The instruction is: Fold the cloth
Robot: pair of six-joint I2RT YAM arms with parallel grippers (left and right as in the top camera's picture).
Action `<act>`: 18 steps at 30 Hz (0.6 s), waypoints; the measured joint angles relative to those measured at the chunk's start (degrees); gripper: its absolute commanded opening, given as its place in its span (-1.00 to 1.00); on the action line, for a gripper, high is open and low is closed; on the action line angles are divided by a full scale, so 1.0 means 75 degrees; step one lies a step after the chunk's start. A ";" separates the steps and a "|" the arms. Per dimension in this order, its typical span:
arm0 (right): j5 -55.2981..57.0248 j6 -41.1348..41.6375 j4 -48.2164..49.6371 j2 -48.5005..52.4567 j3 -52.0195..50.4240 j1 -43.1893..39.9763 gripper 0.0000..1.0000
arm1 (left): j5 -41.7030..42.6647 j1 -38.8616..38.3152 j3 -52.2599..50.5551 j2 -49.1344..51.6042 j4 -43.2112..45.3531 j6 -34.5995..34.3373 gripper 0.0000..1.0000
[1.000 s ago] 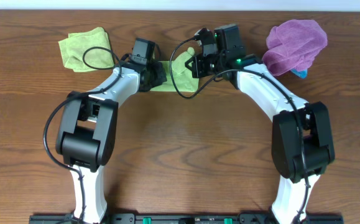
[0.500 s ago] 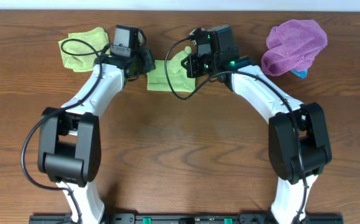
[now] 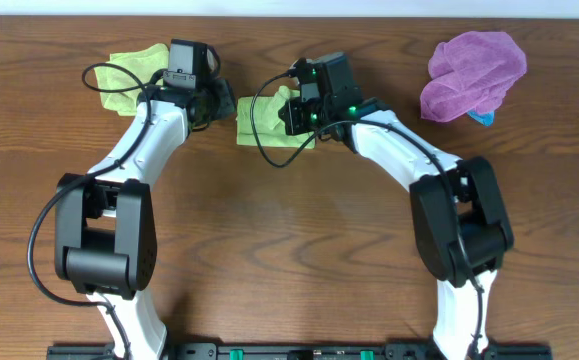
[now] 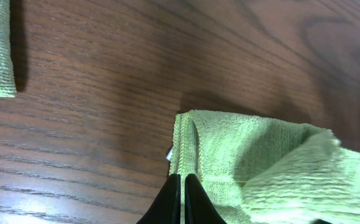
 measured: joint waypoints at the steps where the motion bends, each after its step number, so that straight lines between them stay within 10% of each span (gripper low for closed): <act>1: 0.0009 0.0003 0.0006 0.0038 0.0015 0.0009 -0.97 | 0.0000 0.0000 0.0000 0.0000 0.0000 0.0000 -0.88; 18: 0.0093 0.0379 0.0414 0.0306 0.0221 0.0134 -0.67 | 0.0000 0.0000 0.0000 0.0000 -0.0015 0.0020 -0.88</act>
